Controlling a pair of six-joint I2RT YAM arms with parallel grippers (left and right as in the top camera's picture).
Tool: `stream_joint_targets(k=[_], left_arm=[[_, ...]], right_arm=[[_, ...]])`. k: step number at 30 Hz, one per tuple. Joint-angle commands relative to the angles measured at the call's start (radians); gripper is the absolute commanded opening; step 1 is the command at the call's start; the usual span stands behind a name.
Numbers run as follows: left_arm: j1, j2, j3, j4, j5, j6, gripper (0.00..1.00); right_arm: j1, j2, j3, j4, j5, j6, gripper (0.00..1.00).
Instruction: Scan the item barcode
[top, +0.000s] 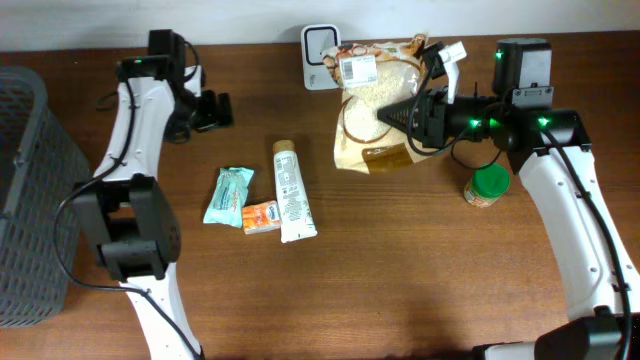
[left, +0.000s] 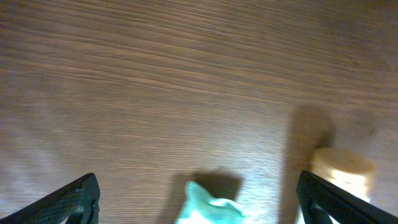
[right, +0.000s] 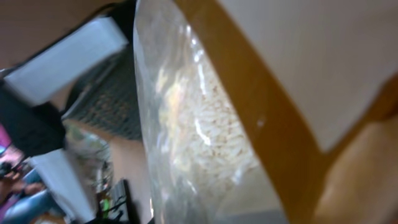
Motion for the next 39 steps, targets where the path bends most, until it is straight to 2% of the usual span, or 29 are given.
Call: stream_joint_targets(k=[1,5,6,8,10,13,15,16,17,18,20,21,22,23,25,27,28,32,34,36,37,39], left_arm=[[0.102,-0.025,0.023,-0.005,-0.035,0.028,0.99],[0.116,-0.025,0.023,-0.005,-0.035,0.028,0.99],[0.116,-0.025,0.023,-0.005,-0.035,0.027,0.99],[0.116,-0.025,0.023,-0.004,-0.035,0.028,0.99],[0.116,-0.025,0.023,-0.005,-0.035,0.028,0.99],[0.116,-0.025,0.023,-0.005,-0.035,0.027,0.99],[0.116,-0.025,0.023,-0.005,-0.035,0.027,0.99],[0.116,-0.025,0.023,-0.005,-0.035,0.028,0.99],[0.116,-0.025,0.023,-0.005,-0.035,0.027,0.99],[0.116,-0.025,0.023,-0.004,-0.035,0.027,0.99],[0.116,-0.025,0.023,-0.005,-0.035,0.028,0.99],[0.116,-0.025,0.023,-0.004,-0.035,0.028,0.99],[0.116,-0.025,0.023,-0.004,-0.035,0.027,0.99],[0.116,-0.025,0.023,-0.005,-0.035,0.028,0.99],[0.116,-0.025,0.023,-0.005,-0.035,0.028,0.99],[0.116,-0.025,0.023,-0.005,-0.035,0.027,0.99],[0.116,-0.025,0.023,-0.004,-0.035,0.027,0.99],[0.116,-0.025,0.023,-0.004,-0.035,0.027,0.99],[0.116,-0.025,0.023,-0.004,-0.035,0.028,0.99],[0.116,-0.025,0.023,-0.004,-0.035,0.027,0.99],[0.116,-0.025,0.023,-0.004,-0.035,0.027,0.99],[0.116,-0.025,0.023,-0.004,-0.035,0.027,0.99]], right_arm=[[0.026,-0.029,0.049,0.001,0.341,0.066,0.04],[0.187,0.019,0.090,0.140,0.966,0.063,0.04],[0.243,0.057,0.090,0.201,1.159,0.014,0.04],[0.293,0.127,0.090,0.272,1.332,-0.064,0.04],[0.294,0.196,0.090,0.363,1.368,-0.123,0.04],[0.294,0.301,0.090,0.568,1.379,-0.374,0.04],[0.300,0.326,0.090,0.576,1.378,-0.423,0.04],[0.300,0.330,0.090,0.512,1.376,-0.370,0.04],[0.291,0.330,0.090,0.422,1.374,-0.220,0.04],[0.277,0.330,0.090,0.377,1.337,-0.146,0.04],[0.178,0.341,0.090,0.285,1.082,0.017,0.05],[0.139,0.361,0.090,0.277,1.047,0.064,0.18],[0.093,0.400,0.090,0.278,0.986,0.103,0.38],[0.062,0.433,0.090,0.281,0.939,0.132,0.54],[-0.016,0.509,0.090,0.299,0.803,0.198,0.67],[-0.068,0.524,0.090,0.296,0.705,0.195,0.78],[-0.103,0.546,0.090,0.304,0.632,0.142,0.80],[-0.119,0.667,0.090,0.429,0.488,0.127,0.80],[-0.119,0.706,0.090,0.435,0.452,0.126,0.79],[-0.091,0.712,0.090,0.333,0.443,0.086,0.65],[-0.060,0.713,0.090,0.241,0.446,0.032,0.63],[-0.011,0.713,0.090,0.148,0.500,0.054,0.54]])
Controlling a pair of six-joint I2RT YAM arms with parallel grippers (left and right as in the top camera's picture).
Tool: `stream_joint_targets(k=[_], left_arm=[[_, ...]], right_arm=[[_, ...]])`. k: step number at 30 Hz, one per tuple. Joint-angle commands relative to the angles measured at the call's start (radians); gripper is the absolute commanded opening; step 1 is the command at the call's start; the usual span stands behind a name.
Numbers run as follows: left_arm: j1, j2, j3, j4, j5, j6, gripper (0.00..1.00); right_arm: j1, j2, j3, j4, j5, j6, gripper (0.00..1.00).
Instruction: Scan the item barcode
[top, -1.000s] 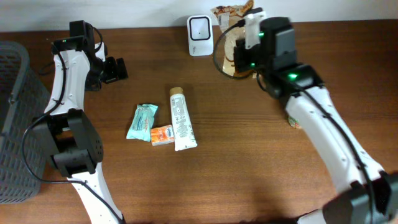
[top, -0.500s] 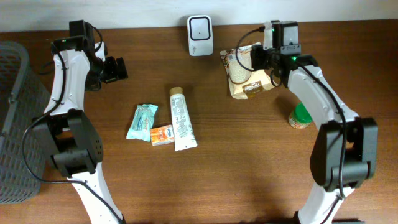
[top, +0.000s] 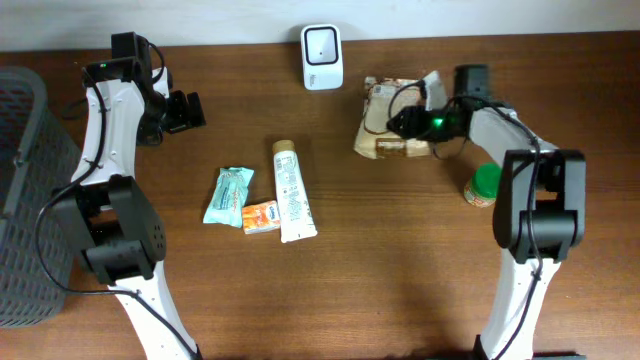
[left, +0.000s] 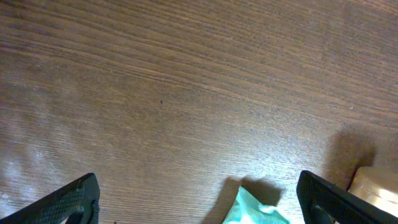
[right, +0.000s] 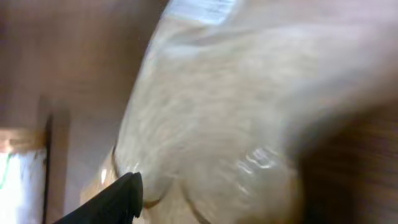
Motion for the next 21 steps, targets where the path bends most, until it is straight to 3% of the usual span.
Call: stream_joint_targets(k=[1,4,6,8,9,12,14,16,17,18,21], left_arm=[[0.001,-0.025,0.019,-0.002,-0.006,0.013,0.99],[0.001,-0.025,0.019,0.068,-0.006,0.012,0.99],[0.000,-0.025,0.019,0.090,0.027,0.012,0.99],[0.001,-0.026,0.019,0.089,0.027,0.012,0.99],[0.001,-0.026,0.019,0.086,0.033,0.012,0.99],[-0.008,-0.029,0.019,0.085,0.119,0.015,0.94],[-0.030,-0.052,0.019,0.082,0.163,0.096,0.92],[-0.057,-0.091,0.019,0.082,0.169,0.113,0.92],[-0.081,-0.106,0.019,0.081,0.254,0.147,0.92],[-0.105,-0.107,0.019,0.082,0.307,0.147,0.92],[-0.221,-0.106,0.019,0.106,0.320,0.147,0.93]], right_arm=[[0.058,0.019,-0.019,-0.095,0.058,0.060,0.54],[0.058,0.019,-0.019,-0.141,0.058,0.114,0.50],[0.058,0.016,-0.019,-0.148,0.045,0.127,0.35],[0.058,-0.004,-0.019,-0.176,-0.006,0.129,0.08],[0.059,-0.026,-0.019,-0.209,-0.006,0.129,0.04],[0.089,-0.059,-0.019,-0.368,-0.006,0.045,0.04],[0.175,-0.059,-0.019,-0.542,0.020,-0.113,0.04],[0.228,-0.061,-0.019,-0.617,0.169,-0.132,0.04],[0.222,-0.076,-0.018,-0.647,0.257,-0.130,0.04],[0.203,-0.095,-0.006,-0.657,0.273,-0.122,0.09],[0.142,-0.170,0.088,-0.687,0.272,-0.104,0.40]])
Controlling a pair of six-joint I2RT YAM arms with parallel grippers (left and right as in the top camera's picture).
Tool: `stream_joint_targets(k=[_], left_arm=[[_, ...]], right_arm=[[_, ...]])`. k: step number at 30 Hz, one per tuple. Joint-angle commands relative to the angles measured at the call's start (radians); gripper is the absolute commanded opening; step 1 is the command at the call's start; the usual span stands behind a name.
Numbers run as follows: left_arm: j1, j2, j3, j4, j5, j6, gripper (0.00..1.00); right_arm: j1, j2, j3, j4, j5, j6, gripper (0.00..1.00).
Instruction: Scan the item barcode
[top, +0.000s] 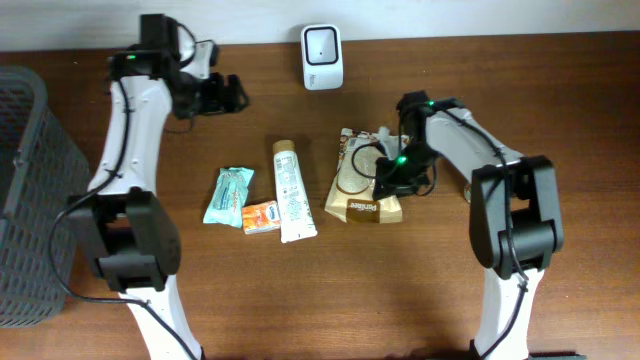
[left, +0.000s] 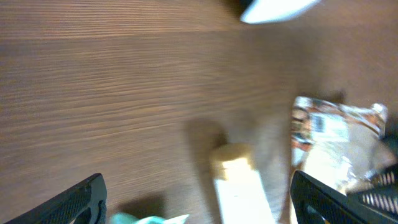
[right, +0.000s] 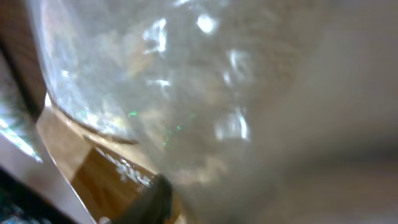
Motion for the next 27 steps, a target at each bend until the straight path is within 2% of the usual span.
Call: stream_joint_targets(k=[1,3,5,6,7,9,11,15,17,21,23,27], left_arm=[[-0.129,-0.026,0.017,0.026,0.054,0.026,0.91],[-0.225,-0.015,0.011,0.038,0.054,0.026,0.79],[-0.316,0.049,0.011,0.025,0.078,0.026,0.46],[-0.338,0.087,0.011,0.003,0.081,0.026,0.20],[-0.359,0.147,0.011,-0.018,0.150,0.026,0.00],[-0.374,0.196,0.011,-0.013,0.230,0.031,0.00],[-0.393,0.271,0.011,0.018,0.286,0.030,0.00],[-0.427,0.339,0.011,0.038,0.293,0.012,0.00],[-0.427,0.342,0.011,0.035,0.288,-0.033,0.00],[-0.415,0.383,0.011,0.031,0.290,-0.111,0.00],[-0.415,0.384,0.011,0.031,0.290,-0.113,0.00],[-0.415,0.384,0.011,0.027,0.290,-0.113,0.00]], right_arm=[[-0.054,-0.112,0.102,-0.019,0.057,0.040,0.49],[-0.103,-0.131,0.116,-0.006,0.040,0.202,0.51],[-0.132,-0.101,0.114,0.004,-0.056,0.215,0.54],[-0.129,-0.087,0.104,0.008,-0.063,0.215,0.52],[-0.129,-0.085,0.077,0.023,-0.070,0.215,0.50],[-0.129,-0.085,0.018,0.074,-0.120,0.215,0.52],[-0.129,-0.085,-0.077,0.164,-0.204,0.209,0.59],[-0.128,-0.085,-0.126,0.217,-0.231,0.207,0.60],[-0.124,-0.085,-0.162,0.254,-0.233,0.238,0.63],[-0.067,-0.085,-0.328,0.521,-0.291,0.365,0.66],[-0.022,-0.081,-0.349,0.606,-0.291,0.410,0.69],[0.034,-0.006,-0.349,0.694,-0.297,0.509,0.68]])
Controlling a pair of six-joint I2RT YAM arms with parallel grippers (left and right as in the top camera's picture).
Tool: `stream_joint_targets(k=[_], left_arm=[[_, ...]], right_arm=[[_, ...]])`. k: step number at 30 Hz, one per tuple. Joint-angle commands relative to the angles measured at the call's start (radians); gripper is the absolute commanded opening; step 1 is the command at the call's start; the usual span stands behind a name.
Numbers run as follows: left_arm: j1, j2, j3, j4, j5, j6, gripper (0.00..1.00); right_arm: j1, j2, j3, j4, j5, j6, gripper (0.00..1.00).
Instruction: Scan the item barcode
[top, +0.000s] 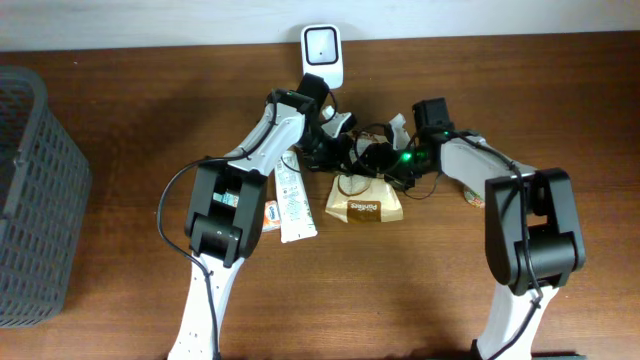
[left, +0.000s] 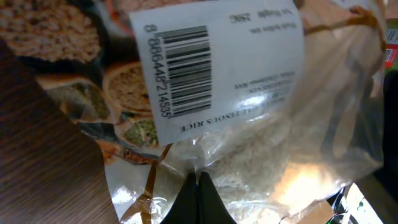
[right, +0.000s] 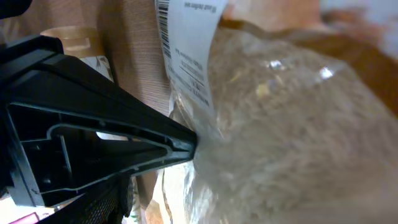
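Observation:
The rice bag (top: 365, 205), clear film with a brown printed foot, lies at mid-table with its top lifted between both arms. My left gripper (top: 345, 152) is shut, pinching the clear film (left: 261, 143) just below the white barcode label (left: 180, 68), which faces the left wrist camera. My right gripper (top: 385, 160) holds the bag from the other side. In the right wrist view the bag (right: 280, 137) fills the frame. One of my right fingers (right: 106, 202) shows at the bottom left, and the left gripper's black finger (right: 93, 149) is pressed to the film.
The white scanner (top: 322, 45) stands at the back edge, behind the bag. A toothpaste tube (top: 292, 200) and an orange packet (top: 268, 213) lie left of the bag. A green-capped jar (top: 475, 195) peeks out behind the right arm. A grey basket (top: 35, 190) fills the far left.
My left gripper, then open at the back left of the table, now sits at mid-table and has shut on the bag's film. The bag's top end is raised; the right gripper stays on it.
First my right gripper held the rice bag up near the scanner while the left stood open at the back left. Then the bag was low at the back right, then at mid-table beside the tube. Now both grippers grip its top.

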Motion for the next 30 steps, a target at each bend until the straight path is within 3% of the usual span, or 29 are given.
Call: stream_joint_targets(k=[1,4,8,11,14,20,21,22,24,25,26,28,30], left_arm=[[-0.005,0.045,-0.003,-0.002,-0.030,-0.009,0.00],[-0.005,0.045,-0.003,-0.001,-0.030,-0.009,0.00],[-0.006,0.045,-0.003,-0.001,-0.030,-0.009,0.00],[-0.004,0.044,0.003,-0.005,-0.026,-0.009,0.00],[0.024,0.042,0.122,-0.071,-0.060,-0.005,0.00],[0.195,0.036,0.683,-0.332,-0.064,0.006,0.03],[0.237,0.036,0.724,-0.339,-0.064,0.006,0.15],[0.273,0.036,0.728,-0.339,-0.064,0.006,0.33],[0.327,0.037,0.728,-0.343,-0.069,0.006,0.54],[0.378,0.037,0.728,-0.343,-0.099,0.006,0.82],[0.405,0.037,0.728,-0.344,-0.128,0.006,0.99],[0.443,0.037,0.728,-0.346,-0.148,0.006,0.99],[0.454,0.037,0.728,-0.346,-0.148,0.006,0.99]], right_arm=[[0.048,0.113,-0.032,0.043,0.020,0.096,0.65],[0.063,0.132,-0.032,0.092,0.006,0.136,0.49],[0.093,0.132,-0.032,0.121,0.040,0.171,0.19],[0.092,0.132,-0.031,0.123,0.040,0.169,0.04],[0.066,0.131,-0.031,0.124,0.001,0.135,0.04],[0.010,0.077,-0.030,0.180,-0.248,-0.024,0.04],[-0.005,0.042,-0.029,0.179,-0.314,-0.058,0.04],[-0.016,0.008,-0.029,0.179,-0.357,-0.071,0.04],[-0.051,-0.074,-0.029,0.179,-0.444,-0.090,0.04],[-0.087,-0.137,-0.029,0.188,-0.520,-0.089,0.04],[-0.116,-0.179,-0.029,0.208,-0.602,-0.084,0.04],[-0.153,-0.223,-0.029,0.280,-0.700,0.000,0.04],[-0.159,-0.233,-0.029,0.519,-0.713,0.238,0.04]])
